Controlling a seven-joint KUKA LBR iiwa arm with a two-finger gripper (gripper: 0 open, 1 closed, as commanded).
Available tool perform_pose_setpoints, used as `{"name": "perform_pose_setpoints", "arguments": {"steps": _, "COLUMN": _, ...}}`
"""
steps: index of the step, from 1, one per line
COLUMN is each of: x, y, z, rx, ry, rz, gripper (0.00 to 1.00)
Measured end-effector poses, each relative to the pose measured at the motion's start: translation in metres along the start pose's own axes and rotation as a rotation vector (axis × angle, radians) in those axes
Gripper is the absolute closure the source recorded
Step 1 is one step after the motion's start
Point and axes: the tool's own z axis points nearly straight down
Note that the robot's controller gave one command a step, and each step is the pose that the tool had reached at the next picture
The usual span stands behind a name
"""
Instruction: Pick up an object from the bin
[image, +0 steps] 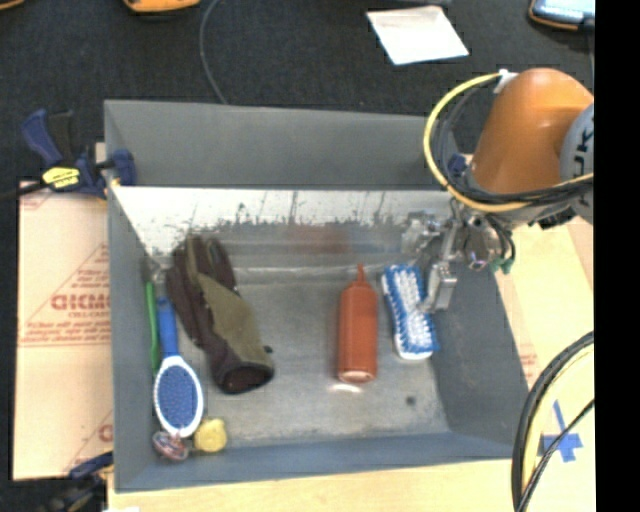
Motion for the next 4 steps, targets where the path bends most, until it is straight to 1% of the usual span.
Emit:
{"name": "perform_pose_setpoints", "arguments": {"steps": 1, "x": -0.002, "y": 0.000, "z": -0.005, "rx": 0.001, "ry": -0.008, "rz": -0.002, "gripper": 0.00}}
{"name": "perform_pose_setpoints", "arguments": {"steps": 2, "x": -0.011, "y": 0.015, "z": 0.046, "rx": 0.002, "ry": -0.011, "rz": -0.187, "gripper": 0.00}}
{"name": "perform_pose_setpoints", "arguments": {"steps": 3, "x": -0.020, "y": 0.056, "z": 0.049, "rx": 0.006, "ry": -0.014, "rz": -0.507, "gripper": 0.00}}
{"name": "perform_pose_setpoints", "arguments": {"steps": 4, "x": -0.024, "y": 0.067, "z": 0.073, "rx": 0.007, "ry": -0.010, "rz": -0.722, "gripper": 0.00}}
